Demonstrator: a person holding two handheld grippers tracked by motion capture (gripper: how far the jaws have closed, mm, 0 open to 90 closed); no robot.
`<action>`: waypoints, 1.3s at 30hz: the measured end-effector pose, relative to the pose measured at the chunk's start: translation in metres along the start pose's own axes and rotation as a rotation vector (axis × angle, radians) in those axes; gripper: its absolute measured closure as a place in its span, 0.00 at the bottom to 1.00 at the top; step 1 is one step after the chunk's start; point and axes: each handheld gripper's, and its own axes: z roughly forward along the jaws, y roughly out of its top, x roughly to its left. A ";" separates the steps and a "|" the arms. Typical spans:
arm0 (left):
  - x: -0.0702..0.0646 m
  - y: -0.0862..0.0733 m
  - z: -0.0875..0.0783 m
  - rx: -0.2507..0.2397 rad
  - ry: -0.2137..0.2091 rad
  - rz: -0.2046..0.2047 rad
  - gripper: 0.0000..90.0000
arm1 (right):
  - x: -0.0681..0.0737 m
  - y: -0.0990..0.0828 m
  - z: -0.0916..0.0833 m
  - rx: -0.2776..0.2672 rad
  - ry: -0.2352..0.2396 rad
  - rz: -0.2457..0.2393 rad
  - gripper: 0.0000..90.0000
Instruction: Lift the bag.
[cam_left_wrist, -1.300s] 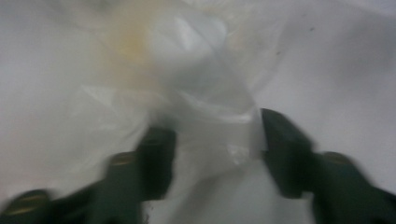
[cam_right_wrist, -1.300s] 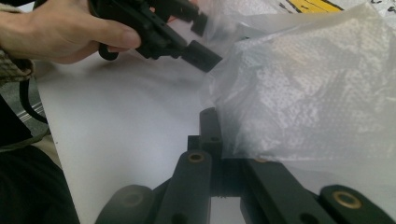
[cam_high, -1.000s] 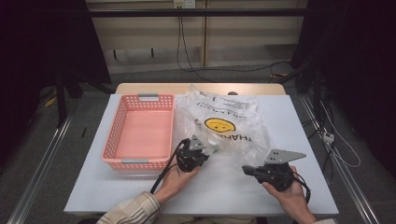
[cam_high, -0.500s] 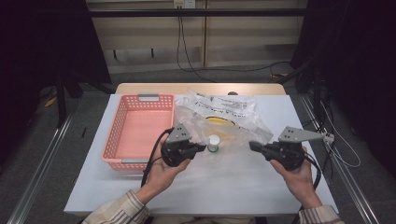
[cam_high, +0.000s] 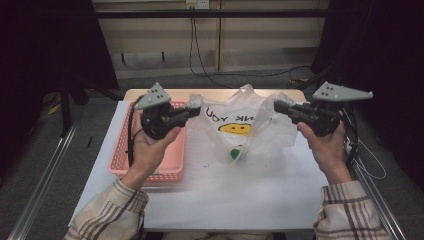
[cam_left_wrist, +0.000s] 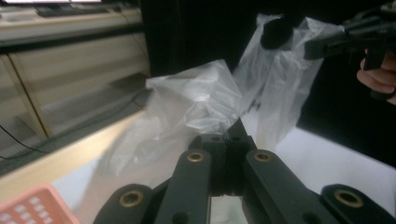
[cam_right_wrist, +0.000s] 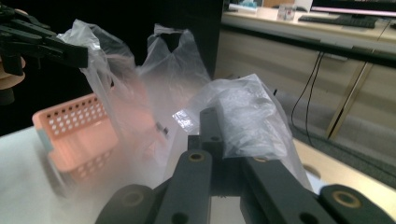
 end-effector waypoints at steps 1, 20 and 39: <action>0.002 0.006 -0.003 -0.013 0.015 0.007 1.00 | -0.002 0.007 -0.001 -0.014 -0.005 -0.005 1.00; 0.029 0.100 -0.035 -0.192 0.141 -0.006 1.00 | -0.049 0.118 -0.014 -0.180 -0.143 0.018 1.00; 0.059 -0.038 0.053 0.166 0.161 -0.077 1.00 | -0.065 -0.038 0.062 0.184 -0.166 0.084 1.00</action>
